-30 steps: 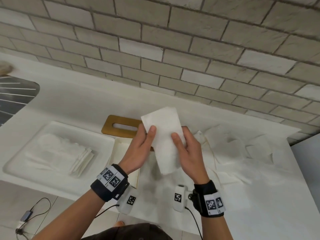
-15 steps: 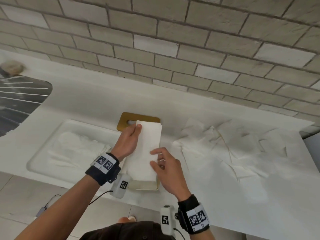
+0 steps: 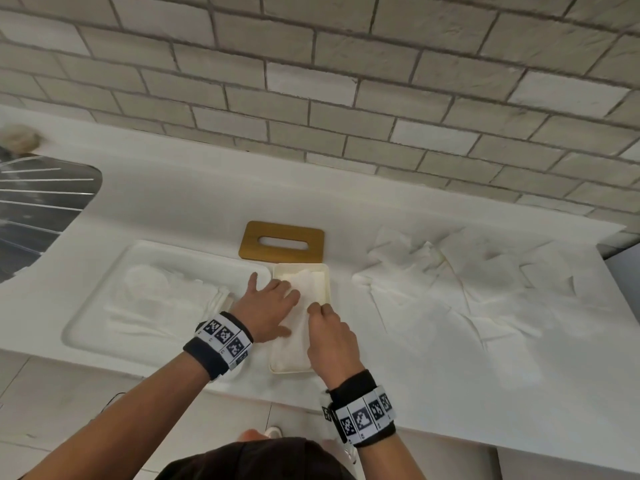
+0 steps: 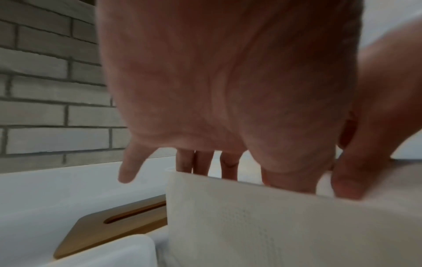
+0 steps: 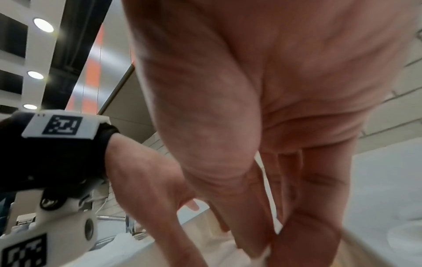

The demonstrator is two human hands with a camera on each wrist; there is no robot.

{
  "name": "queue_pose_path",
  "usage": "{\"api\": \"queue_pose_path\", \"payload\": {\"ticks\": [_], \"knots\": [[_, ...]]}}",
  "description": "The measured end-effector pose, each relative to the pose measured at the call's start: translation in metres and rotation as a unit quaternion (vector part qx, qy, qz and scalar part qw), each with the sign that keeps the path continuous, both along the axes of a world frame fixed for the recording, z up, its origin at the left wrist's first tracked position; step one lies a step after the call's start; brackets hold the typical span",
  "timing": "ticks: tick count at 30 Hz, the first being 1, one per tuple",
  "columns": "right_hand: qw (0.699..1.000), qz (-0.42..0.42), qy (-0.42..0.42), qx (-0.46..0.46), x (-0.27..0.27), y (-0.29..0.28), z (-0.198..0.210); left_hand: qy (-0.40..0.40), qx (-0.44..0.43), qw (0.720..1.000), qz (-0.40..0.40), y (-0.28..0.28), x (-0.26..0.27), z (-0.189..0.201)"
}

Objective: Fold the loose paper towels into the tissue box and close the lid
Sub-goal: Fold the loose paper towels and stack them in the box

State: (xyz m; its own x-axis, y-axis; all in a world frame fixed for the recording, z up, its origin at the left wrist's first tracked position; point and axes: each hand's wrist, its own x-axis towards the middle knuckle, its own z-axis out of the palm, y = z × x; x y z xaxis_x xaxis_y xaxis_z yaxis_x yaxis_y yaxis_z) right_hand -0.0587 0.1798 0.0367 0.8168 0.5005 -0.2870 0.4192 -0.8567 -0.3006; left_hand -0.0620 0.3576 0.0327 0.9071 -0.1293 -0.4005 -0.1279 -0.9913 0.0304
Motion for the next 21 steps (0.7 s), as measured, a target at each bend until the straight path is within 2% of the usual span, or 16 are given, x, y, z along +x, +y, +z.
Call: {"api": "queue_pose_path", "payload": {"ticks": [4,8,10,12,14,16,18,21], "knots": [[0.996,-0.039,-0.009,0.081,0.013,-0.018,0.004,0.06,0.082,0.994,-0.026,-0.008,0.004,-0.003],[0.974,-0.125,-0.033,0.186,0.041,-0.056,-0.006,0.074,0.11,0.991,-0.034,-0.025,0.004,-0.01],[0.966,-0.169,-0.029,0.193,0.056,-0.083,-0.016,0.07,0.085,0.994,-0.018,-0.029,0.003,-0.009],[0.962,-0.206,-0.024,0.175,0.069,-0.115,-0.028,0.068,0.019,0.997,0.017,-0.029,0.003,0.003],[0.959,-0.234,-0.017,0.161,0.08,-0.145,-0.038,0.027,0.001,0.999,0.031,-0.025,0.001,0.018],[0.955,-0.25,-0.009,0.158,0.087,-0.169,-0.045,-0.007,0.059,0.998,0.023,-0.024,0.002,0.028],[0.954,-0.254,-0.006,0.159,0.09,-0.183,-0.049,0.034,0.127,0.991,0.037,-0.028,0.003,0.029],[0.956,-0.245,0.011,0.16,0.087,-0.191,-0.057,0.09,0.16,0.981,0.066,-0.034,0.003,0.02]]}}
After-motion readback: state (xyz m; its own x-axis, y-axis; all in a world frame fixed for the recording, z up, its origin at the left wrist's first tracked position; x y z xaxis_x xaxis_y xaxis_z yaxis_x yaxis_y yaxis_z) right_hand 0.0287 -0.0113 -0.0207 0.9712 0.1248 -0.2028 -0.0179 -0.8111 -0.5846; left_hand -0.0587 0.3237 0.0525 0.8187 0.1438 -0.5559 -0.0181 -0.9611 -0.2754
